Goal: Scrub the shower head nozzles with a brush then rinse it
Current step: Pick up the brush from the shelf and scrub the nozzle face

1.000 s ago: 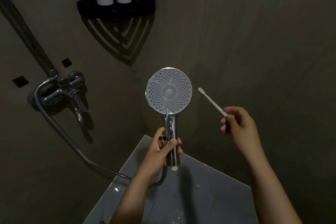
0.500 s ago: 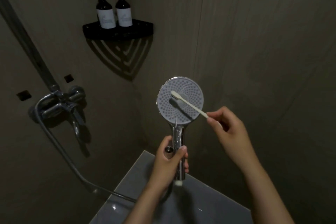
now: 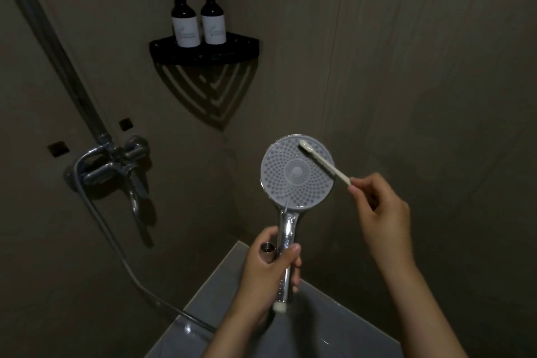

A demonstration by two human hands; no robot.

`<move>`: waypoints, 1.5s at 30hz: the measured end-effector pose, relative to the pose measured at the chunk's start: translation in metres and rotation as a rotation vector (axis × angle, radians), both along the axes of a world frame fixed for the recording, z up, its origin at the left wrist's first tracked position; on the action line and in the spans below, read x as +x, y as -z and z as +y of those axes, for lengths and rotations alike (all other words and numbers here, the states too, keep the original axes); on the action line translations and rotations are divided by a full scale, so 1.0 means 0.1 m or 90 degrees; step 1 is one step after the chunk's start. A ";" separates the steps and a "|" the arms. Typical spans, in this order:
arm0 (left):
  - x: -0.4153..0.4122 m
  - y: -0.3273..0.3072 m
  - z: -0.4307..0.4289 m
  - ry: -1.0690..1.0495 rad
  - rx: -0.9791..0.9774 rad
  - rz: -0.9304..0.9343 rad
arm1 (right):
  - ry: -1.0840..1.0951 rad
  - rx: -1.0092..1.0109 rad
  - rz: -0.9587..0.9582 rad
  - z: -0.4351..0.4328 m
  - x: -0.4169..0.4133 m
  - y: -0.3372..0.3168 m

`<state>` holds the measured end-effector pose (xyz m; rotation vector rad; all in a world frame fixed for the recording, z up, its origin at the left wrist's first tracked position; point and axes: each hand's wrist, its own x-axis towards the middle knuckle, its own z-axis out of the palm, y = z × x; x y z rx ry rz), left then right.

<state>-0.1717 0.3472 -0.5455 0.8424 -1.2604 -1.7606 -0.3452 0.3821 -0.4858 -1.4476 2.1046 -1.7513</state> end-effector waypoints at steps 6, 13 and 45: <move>-0.01 -0.01 0.03 0.008 0.011 -0.001 | 0.045 -0.047 -0.032 -0.01 -0.04 0.02; 0.01 -0.03 0.03 0.006 0.002 -0.005 | -0.169 0.033 -0.025 0.05 -0.03 -0.02; 0.08 -0.11 -0.01 -0.016 -0.010 0.016 | 0.070 -0.054 0.049 0.06 0.03 0.10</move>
